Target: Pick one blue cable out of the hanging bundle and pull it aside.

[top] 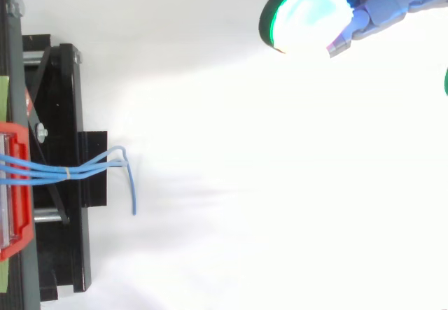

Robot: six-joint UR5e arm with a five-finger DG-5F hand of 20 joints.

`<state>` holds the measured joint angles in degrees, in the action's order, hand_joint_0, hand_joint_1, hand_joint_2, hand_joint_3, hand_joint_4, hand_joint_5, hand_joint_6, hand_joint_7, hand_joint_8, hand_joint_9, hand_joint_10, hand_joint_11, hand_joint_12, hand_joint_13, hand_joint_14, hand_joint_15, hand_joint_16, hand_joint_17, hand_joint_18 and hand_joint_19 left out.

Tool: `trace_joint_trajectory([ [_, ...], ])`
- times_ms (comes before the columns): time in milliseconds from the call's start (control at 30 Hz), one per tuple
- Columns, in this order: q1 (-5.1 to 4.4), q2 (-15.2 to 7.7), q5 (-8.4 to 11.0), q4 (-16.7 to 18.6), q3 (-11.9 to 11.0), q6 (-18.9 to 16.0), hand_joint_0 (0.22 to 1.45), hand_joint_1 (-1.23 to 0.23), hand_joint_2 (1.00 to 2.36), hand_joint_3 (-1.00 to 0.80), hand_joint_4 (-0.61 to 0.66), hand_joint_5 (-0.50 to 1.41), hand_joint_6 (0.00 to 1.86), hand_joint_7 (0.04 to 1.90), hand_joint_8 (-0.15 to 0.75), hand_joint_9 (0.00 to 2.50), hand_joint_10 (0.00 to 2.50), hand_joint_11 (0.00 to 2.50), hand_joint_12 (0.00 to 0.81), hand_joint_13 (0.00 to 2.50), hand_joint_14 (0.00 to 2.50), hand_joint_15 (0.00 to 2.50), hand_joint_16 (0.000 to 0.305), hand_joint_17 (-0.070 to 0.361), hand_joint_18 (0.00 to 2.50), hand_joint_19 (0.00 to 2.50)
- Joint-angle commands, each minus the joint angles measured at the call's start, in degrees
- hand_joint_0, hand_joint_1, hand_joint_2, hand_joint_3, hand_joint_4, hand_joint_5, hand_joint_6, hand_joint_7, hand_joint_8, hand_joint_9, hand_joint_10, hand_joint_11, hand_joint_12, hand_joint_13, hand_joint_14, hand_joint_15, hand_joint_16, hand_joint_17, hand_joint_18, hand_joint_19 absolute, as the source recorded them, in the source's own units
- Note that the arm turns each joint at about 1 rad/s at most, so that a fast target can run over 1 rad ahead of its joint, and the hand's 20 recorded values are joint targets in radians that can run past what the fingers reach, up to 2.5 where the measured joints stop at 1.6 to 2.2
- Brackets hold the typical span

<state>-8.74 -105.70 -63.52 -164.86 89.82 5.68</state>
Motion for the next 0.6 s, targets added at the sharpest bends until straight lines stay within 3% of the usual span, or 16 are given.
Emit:
trace_joint_trajectory([
  [0, -0.40, -0.04, 0.94, 0.15, 0.00, 1.08, 0.51, -0.61, 1.01, -0.44, 0.23, -0.17, 0.50, 0.83, 0.268, 0.75, 0.00, 0.16, 0.336, 0.47, 0.00, 0.12, 0.048, 0.107, 0.37, 0.20],
  [200, -1.10, -0.91, 1.56, 1.64, 0.00, 3.10, 0.51, -0.62, 1.00, -0.44, 0.21, -0.18, 0.50, 0.83, 0.267, 0.74, 0.00, 0.16, 0.327, 0.47, 0.00, 0.10, 0.039, 0.088, 0.35, 0.14],
  [467, -1.63, -3.11, 2.17, 3.14, 0.00, 2.84, 0.45, -0.64, 1.00, -0.48, 0.09, -0.24, 0.50, 0.74, 0.210, 0.35, 0.00, 0.00, 0.325, 0.31, 0.00, 0.05, 0.044, 0.098, 0.21, 0.11],
  [567, -1.81, -3.11, 2.88, 5.42, 0.00, 3.19, 0.45, -0.65, 1.00, -0.48, 0.08, -0.25, 0.50, 0.71, 0.200, 0.27, 0.00, 0.00, 0.324, 0.29, 0.00, 0.05, 0.045, 0.100, 0.21, 0.12],
])
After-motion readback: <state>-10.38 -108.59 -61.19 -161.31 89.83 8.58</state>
